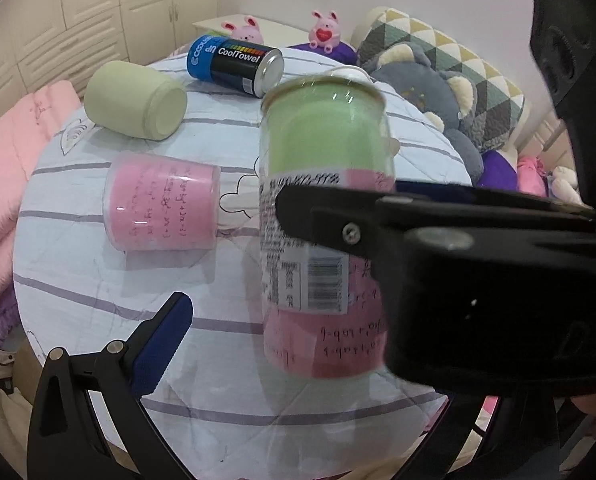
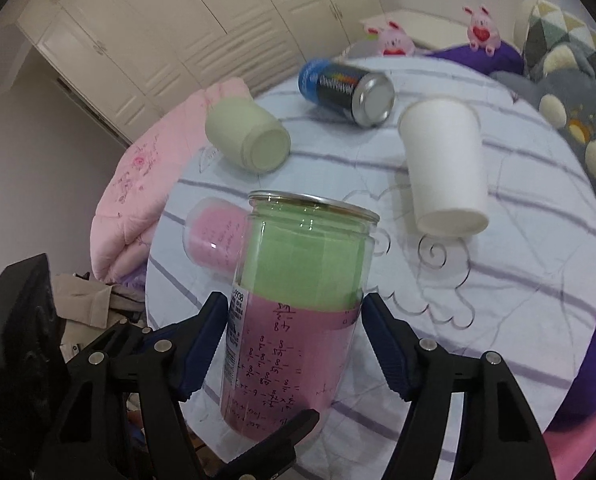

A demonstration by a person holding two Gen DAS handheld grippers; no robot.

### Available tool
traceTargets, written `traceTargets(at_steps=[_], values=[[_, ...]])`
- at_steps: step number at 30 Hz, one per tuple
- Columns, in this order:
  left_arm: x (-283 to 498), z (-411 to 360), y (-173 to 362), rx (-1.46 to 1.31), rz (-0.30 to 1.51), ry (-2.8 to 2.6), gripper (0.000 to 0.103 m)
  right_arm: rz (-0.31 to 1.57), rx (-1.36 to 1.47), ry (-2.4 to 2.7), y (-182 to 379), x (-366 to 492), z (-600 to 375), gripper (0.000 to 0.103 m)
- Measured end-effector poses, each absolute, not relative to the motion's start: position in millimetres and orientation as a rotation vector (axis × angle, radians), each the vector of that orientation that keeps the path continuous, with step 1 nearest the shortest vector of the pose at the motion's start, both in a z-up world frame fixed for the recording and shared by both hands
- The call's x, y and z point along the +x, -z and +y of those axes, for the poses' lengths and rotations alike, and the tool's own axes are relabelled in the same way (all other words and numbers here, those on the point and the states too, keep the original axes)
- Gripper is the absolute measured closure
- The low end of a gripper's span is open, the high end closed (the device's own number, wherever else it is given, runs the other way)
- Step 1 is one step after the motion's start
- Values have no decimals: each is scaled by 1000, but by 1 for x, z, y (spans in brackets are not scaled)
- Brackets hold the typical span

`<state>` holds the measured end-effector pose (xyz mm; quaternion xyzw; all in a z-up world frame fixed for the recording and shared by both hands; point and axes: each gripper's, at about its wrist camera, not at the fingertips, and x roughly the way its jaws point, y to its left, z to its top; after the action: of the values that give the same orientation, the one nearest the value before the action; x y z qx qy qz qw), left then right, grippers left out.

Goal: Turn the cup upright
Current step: 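Rotate the held canister upright with the right tool, open end up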

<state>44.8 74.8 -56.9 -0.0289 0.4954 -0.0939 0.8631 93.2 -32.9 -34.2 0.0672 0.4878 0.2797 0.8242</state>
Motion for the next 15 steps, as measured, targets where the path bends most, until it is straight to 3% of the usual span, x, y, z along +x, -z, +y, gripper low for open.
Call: traceTargets(at_steps=[15], values=[[58, 94, 56, -162, 1011, 93, 0, 782, -33, -572, 13, 100, -32, 33]])
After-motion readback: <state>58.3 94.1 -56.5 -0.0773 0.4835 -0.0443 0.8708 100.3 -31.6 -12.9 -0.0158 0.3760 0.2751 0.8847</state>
